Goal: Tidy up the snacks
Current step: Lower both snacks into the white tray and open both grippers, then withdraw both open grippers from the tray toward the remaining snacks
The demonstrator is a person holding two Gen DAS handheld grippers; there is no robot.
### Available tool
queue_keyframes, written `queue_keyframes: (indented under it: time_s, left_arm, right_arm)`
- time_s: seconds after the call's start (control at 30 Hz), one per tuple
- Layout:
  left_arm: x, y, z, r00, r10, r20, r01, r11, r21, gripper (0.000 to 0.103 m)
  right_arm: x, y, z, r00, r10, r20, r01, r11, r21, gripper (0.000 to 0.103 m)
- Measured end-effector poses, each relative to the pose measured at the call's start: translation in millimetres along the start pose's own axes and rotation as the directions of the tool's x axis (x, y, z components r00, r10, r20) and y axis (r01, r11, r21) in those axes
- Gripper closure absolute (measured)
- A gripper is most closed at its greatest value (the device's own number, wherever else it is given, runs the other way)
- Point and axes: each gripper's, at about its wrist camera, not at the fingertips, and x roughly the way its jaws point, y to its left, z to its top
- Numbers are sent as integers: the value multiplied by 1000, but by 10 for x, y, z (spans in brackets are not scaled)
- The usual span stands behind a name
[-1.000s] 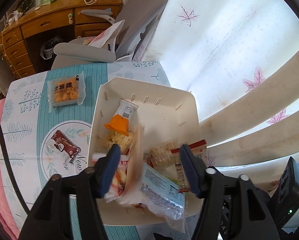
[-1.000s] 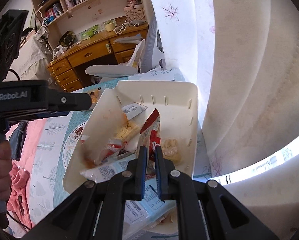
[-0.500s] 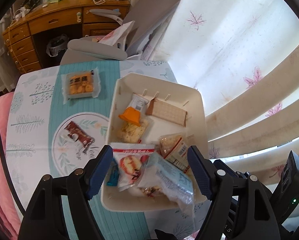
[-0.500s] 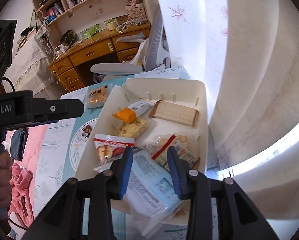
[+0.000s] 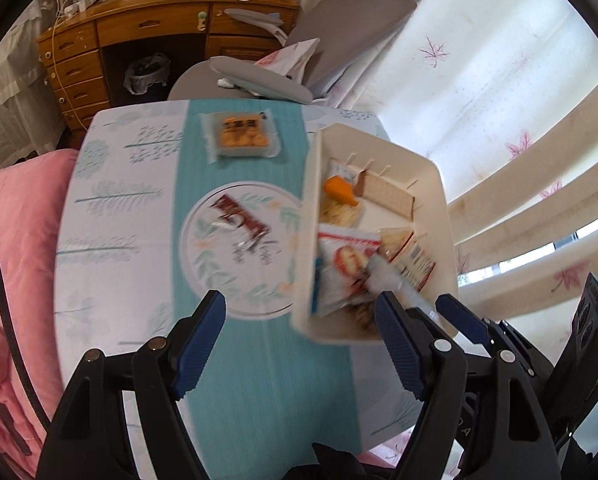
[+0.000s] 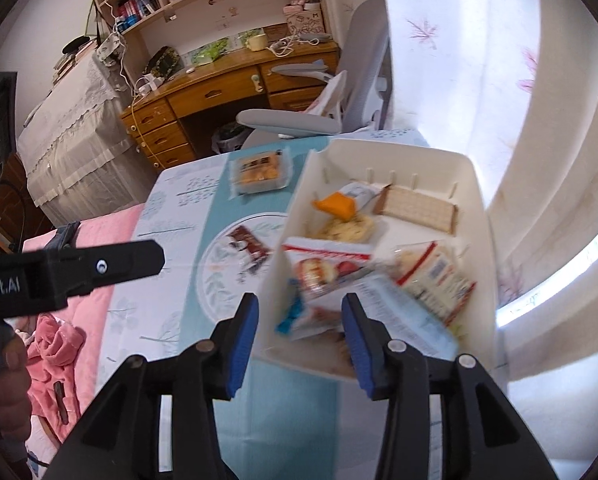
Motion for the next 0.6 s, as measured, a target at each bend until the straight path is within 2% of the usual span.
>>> queue_keyframes:
  time_s: [0.3, 0.6]
  left_arm:
    - [-349, 711, -217, 1000, 16, -24, -15, 1000, 16, 27]
    - [-478, 1288, -208, 997, 50, -54, -48, 998, 37, 25]
  right_arm:
    - [1, 731, -213, 1000, -1, -5, 1, 1000, 28, 58]
    - [95, 1286, -318, 1000, -4, -8, 5, 998, 62, 56]
